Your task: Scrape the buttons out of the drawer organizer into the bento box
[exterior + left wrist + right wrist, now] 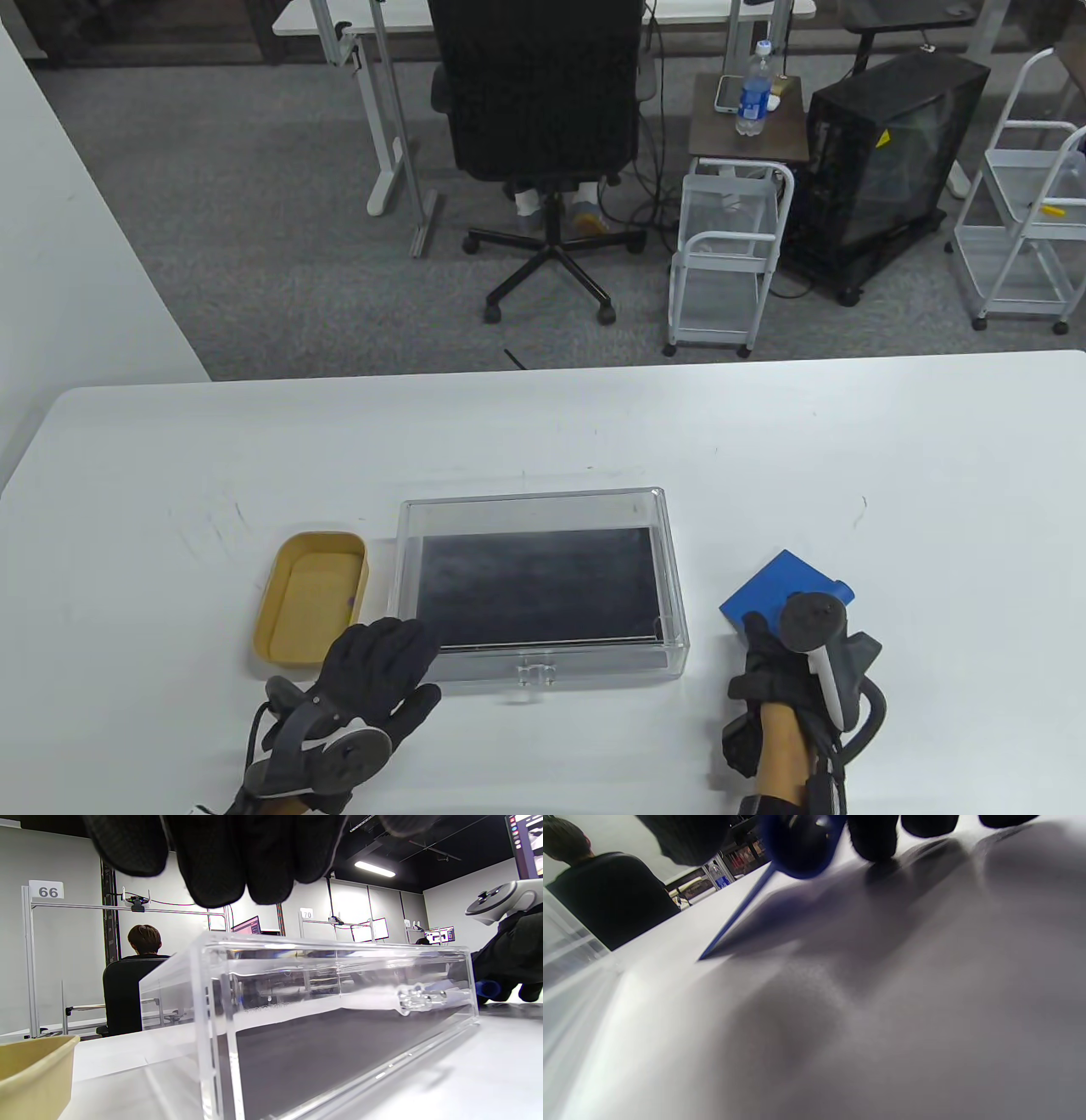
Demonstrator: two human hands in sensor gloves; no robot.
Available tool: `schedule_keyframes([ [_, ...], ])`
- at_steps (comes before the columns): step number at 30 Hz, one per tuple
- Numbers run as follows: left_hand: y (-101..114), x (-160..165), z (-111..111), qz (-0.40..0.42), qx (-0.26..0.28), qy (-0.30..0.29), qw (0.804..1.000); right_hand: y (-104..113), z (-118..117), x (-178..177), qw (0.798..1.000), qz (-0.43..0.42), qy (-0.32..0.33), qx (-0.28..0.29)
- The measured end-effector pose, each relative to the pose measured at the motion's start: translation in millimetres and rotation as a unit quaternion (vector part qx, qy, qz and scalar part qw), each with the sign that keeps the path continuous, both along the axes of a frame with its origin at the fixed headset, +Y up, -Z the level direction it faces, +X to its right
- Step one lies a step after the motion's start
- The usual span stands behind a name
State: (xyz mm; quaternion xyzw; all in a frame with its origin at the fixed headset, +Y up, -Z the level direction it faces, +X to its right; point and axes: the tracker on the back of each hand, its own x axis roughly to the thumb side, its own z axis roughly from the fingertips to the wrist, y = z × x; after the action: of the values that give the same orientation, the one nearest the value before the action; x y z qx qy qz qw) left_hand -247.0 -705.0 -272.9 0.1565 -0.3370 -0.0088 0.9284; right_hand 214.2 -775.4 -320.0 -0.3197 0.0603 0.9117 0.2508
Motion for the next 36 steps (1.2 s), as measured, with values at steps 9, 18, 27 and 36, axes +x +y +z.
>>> schedule_keyframes([
  [9, 1.3, 0.2, 0.9, 0.0, 0.004, -0.002, 1.0, -2.3, -3.3, -0.9, 0.999, 0.041, 0.007, -0.007],
  [18, 0.9, 0.8, 0.9, -0.003, 0.006, -0.007, 1.0, 45.6, -1.2, -25.8, 0.986, 0.084, 0.041, 0.141],
  [27, 0.5, 0.4, 0.3, -0.001, 0.006, -0.005, 1.0, 87.7, 15.8, -89.7, 0.938, 0.091, 0.172, 0.286],
  [36, 1.6, -1.2, -0.3, -0.001, 0.018, -0.001, 1.0, 100.6, 32.7, -162.9, 0.884, 0.121, 0.317, 0.321],
])
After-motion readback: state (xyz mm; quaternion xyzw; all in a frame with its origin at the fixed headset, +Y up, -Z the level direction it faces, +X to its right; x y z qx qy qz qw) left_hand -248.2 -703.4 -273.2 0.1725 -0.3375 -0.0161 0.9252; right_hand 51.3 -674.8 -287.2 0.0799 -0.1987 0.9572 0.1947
